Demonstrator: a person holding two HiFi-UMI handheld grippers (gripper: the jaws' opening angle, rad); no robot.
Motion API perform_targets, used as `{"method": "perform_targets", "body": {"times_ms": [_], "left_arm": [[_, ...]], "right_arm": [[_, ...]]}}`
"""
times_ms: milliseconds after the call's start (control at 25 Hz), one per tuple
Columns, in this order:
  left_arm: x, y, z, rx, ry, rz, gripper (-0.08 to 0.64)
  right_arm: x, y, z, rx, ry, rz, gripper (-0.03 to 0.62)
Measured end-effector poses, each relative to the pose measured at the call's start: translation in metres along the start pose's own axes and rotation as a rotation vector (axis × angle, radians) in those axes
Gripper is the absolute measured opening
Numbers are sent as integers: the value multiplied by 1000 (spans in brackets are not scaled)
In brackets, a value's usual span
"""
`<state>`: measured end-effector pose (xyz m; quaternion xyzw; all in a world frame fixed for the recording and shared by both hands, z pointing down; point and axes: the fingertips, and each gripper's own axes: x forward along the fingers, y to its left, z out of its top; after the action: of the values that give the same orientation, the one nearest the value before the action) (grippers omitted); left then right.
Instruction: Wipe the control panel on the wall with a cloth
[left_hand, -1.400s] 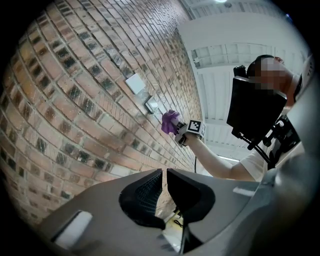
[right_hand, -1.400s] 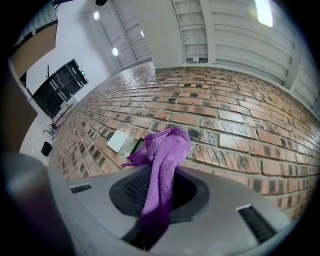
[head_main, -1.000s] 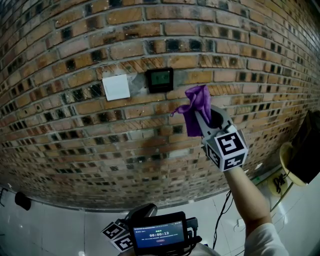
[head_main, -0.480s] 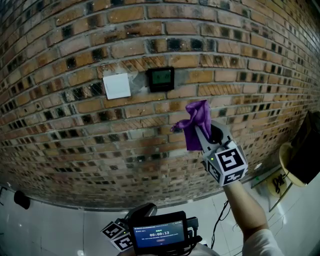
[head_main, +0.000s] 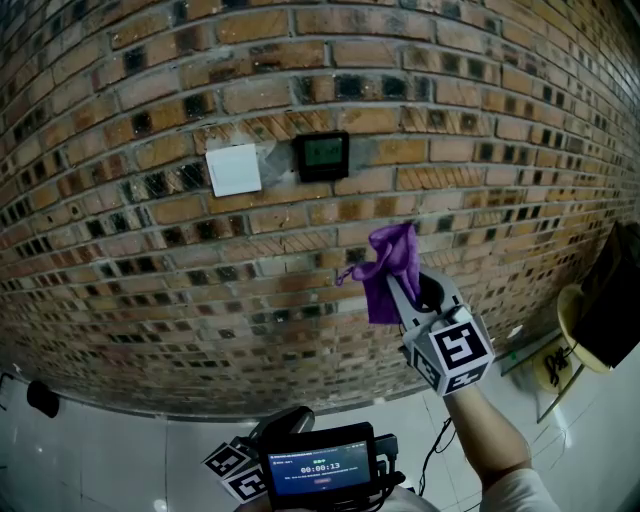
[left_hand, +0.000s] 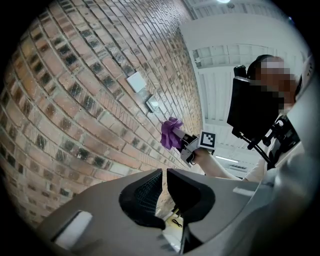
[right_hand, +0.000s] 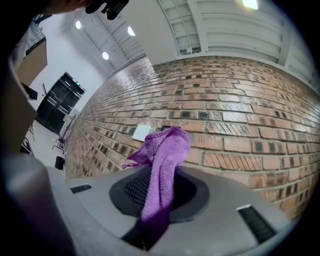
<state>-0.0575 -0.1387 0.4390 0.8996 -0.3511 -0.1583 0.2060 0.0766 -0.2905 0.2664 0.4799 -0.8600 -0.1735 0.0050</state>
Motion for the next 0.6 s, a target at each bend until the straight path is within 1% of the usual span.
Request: {"method": "perform_targets", "body": {"times_ms": [600], "left_arm": [[-4,2,-6,-22,5,5,32]], "right_arm": [[-32,25,-40,127,75,23,83]]}}
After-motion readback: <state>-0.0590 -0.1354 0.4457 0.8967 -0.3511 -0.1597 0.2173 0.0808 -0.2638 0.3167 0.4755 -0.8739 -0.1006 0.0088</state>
